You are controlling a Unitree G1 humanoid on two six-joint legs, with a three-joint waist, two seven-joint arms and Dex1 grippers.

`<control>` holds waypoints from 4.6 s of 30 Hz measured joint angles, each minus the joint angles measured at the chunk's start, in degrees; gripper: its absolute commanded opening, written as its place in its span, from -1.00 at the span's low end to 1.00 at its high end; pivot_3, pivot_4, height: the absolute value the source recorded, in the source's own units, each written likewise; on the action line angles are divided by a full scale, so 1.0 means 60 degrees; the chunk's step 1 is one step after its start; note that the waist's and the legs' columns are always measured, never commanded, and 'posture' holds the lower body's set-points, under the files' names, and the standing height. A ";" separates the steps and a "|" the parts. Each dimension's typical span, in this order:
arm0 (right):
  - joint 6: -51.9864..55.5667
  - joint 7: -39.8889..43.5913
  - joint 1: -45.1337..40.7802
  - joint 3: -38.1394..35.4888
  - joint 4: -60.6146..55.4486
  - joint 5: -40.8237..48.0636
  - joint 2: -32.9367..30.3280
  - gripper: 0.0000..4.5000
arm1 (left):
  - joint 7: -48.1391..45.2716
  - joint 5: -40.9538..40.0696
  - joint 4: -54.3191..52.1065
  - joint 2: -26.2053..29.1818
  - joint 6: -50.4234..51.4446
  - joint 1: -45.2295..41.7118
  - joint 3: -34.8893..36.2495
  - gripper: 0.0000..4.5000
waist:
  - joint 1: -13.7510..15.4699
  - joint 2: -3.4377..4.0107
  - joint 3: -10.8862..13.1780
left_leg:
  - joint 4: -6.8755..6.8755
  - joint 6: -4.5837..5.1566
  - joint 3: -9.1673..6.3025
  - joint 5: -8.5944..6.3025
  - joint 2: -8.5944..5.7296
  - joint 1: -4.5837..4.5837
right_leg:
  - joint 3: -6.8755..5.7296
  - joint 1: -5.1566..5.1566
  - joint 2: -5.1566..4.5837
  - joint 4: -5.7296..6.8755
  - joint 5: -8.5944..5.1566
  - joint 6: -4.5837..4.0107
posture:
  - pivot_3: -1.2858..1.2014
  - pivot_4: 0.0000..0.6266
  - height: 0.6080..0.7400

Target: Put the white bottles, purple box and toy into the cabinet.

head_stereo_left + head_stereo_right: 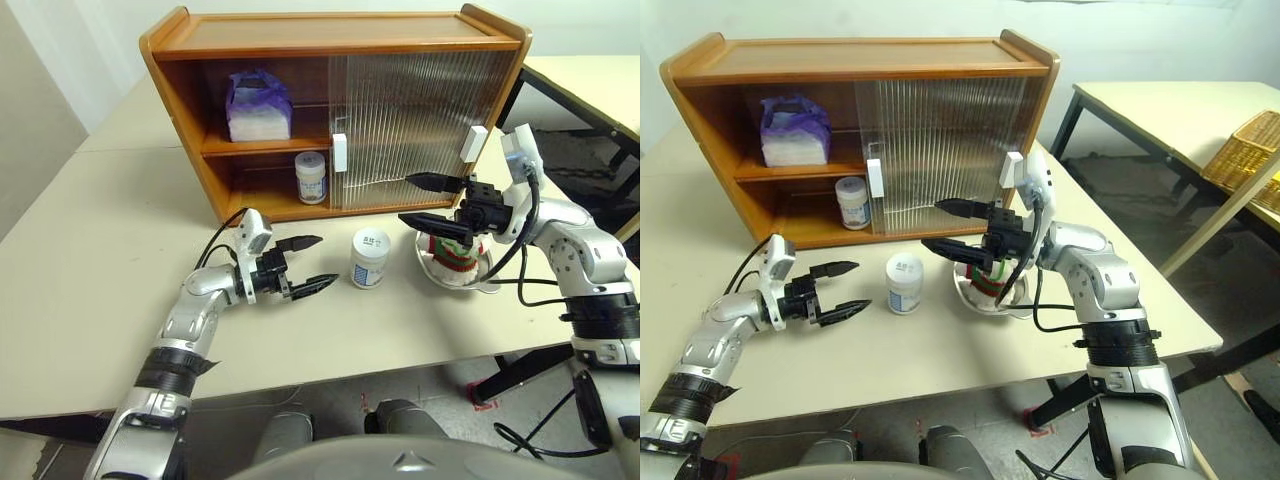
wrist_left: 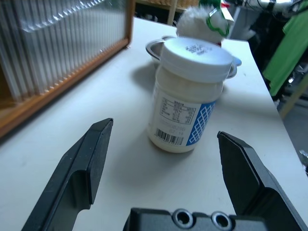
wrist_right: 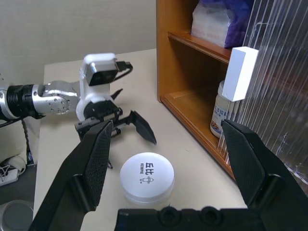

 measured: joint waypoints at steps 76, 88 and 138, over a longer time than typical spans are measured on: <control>-0.0199 0.0072 0.0231 -0.0032 -0.0007 -0.0091 -0.0168 1.00 | 0.5742 0.0966 0.2729 -0.0828 -0.0586 -0.1812 0.2548 0.36 | -0.0107 0.0007 -0.0002 | 0.0022 0.0047 0.0095 0.0037 -0.0072 0.0010 | -0.0006 0.0037 -0.0008 -0.0008 0.0016 0.0125 | -0.04 -1.00 1.00; -0.0205 0.0051 0.0242 -0.0032 -0.0011 -0.0166 -0.0134 1.00 | 0.7555 0.1677 0.5534 -0.0861 -0.1126 -0.3239 0.2596 0.36 | -0.0106 0.0005 -0.0001 | 0.0030 0.0049 0.0099 0.0041 -0.0078 0.0032 | -0.0014 0.0060 -0.0006 -0.0009 0.0026 0.0131 | -0.05 -1.00 1.00; -0.0003 -0.0141 0.0095 -0.0030 0.0006 -0.0183 -0.0009 1.00 | 0.7203 0.1563 0.3210 -0.1256 -0.0978 -0.2655 0.2599 0.98 | -0.0126 0.0002 0.0002 | 0.0022 0.0048 0.0117 0.0040 -0.0104 0.0101 | -0.0014 0.0132 -0.0005 -0.0018 0.0008 0.0141 | -0.03 -1.00 1.00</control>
